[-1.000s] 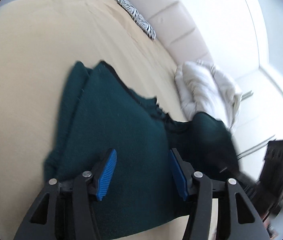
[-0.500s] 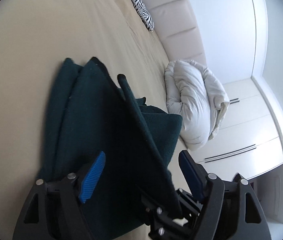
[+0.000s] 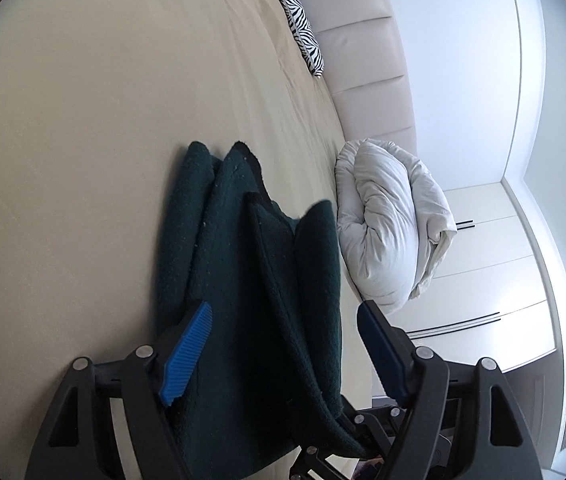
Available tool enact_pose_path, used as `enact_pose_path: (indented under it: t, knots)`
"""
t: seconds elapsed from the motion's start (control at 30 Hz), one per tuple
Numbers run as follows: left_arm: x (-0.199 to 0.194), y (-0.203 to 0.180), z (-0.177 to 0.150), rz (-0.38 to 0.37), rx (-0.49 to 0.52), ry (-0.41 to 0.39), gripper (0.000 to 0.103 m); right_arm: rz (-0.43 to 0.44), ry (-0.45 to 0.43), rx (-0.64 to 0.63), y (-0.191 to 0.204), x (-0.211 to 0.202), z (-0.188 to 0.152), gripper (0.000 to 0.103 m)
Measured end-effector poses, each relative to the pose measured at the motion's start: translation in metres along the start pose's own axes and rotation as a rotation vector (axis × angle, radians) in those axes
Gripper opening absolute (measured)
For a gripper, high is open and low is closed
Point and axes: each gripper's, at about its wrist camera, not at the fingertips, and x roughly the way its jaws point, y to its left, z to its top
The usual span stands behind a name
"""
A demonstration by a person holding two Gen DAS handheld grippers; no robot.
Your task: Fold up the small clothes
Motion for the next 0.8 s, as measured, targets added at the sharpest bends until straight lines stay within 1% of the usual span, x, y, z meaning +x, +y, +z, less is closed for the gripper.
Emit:
enact_pose_path:
  t: [0.1,0.17,0.23,0.33,0.43,0.47,0.5,0.57,0.6,0.63,0.67,0.73,0.77,0.8]
  knots:
    - [0.0,-0.001,-0.002,-0.004,0.009,0.018,0.079,-0.071,-0.012,-0.071,0.005,-0.006,-0.003,0.014]
    - [0.001,-0.002,-0.003,-0.009,0.008,0.028,0.08,-0.137,-0.027,-0.168,0.015,-0.012,-0.007,0.014]
    - [0.004,-0.004,-0.003,-0.016,0.006,0.037,0.082,-0.176,-0.041,-0.243,0.023,-0.016,-0.01,0.014]
    - [0.009,-0.009,-0.001,-0.011,0.014,0.055,0.083,-0.206,-0.041,-0.301,0.027,-0.019,-0.02,0.014]
    - [0.02,-0.015,0.0,-0.013,0.024,0.09,0.083,-0.217,-0.045,-0.311,0.024,-0.022,-0.025,0.014]
    - [0.026,-0.017,0.001,0.004,0.033,0.109,0.083,-0.221,-0.047,-0.318,0.024,-0.024,-0.027,0.014]
    - [0.032,-0.02,0.002,0.037,0.051,0.132,0.082,-0.223,-0.05,-0.323,0.023,-0.026,-0.028,0.014]
    - [0.042,-0.024,0.006,0.07,0.076,0.167,0.065,-0.227,-0.049,-0.331,0.024,-0.03,-0.031,0.014]
    - [0.047,-0.025,0.007,0.078,0.086,0.188,0.043,-0.223,-0.052,-0.325,0.022,-0.032,-0.033,0.014]
    - [0.054,-0.025,0.01,0.073,0.084,0.215,0.019,-0.216,-0.059,-0.311,0.034,-0.037,-0.024,0.014]
    - [0.058,-0.025,0.011,0.069,0.08,0.232,0.013,-0.21,-0.065,-0.3,0.045,-0.043,-0.015,0.015]
    - [0.061,-0.027,0.012,0.091,0.1,0.232,0.013,-0.195,-0.081,-0.269,0.04,-0.051,-0.015,0.024]
    - [0.061,-0.027,0.011,0.094,0.107,0.23,0.013,-0.178,-0.091,-0.246,0.038,-0.056,-0.017,0.035]
    - [0.059,-0.028,0.011,0.092,0.111,0.225,0.013,-0.15,-0.111,-0.208,0.035,-0.067,-0.02,0.051]
